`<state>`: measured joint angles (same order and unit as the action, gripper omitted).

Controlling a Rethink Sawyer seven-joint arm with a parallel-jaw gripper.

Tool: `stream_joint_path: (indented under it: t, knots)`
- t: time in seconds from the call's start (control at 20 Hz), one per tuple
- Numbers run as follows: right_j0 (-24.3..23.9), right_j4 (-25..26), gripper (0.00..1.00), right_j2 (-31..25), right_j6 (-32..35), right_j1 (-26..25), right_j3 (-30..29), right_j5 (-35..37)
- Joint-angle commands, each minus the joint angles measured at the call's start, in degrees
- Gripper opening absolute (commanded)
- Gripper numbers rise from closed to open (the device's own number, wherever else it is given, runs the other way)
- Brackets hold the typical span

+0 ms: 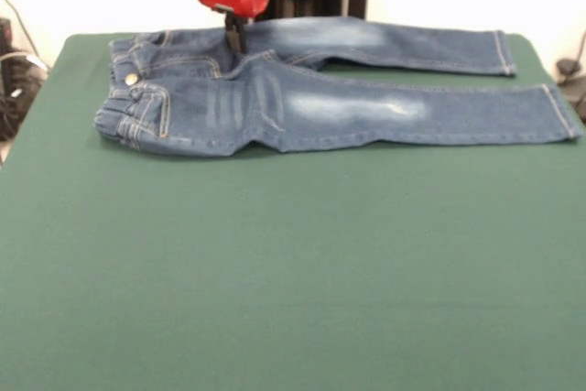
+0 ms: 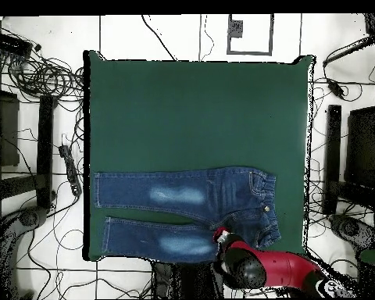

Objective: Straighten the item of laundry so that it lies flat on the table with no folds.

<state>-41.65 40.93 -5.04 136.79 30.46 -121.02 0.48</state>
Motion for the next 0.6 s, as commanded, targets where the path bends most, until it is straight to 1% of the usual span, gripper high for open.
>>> stream_joint_path:
  t: [0.05, 0.15, 0.35, 0.45, 0.6]
  knots:
    - [3.07, 1.06, 0.0, -2.82, -1.83, -0.97, 6.69, 4.69]
    - [2.77, 1.05, 0.0, -3.27, -2.33, -1.2, 7.08, 5.31]
    - [3.64, 0.78, 0.0, -2.75, -1.72, -1.38, 7.33, 4.99]
    - [4.86, 0.52, 0.0, -2.27, -1.01, -1.64, 7.28, 4.54]
    - [8.44, -0.42, 0.0, -0.9, 1.03, -1.87, 6.87, 3.31]
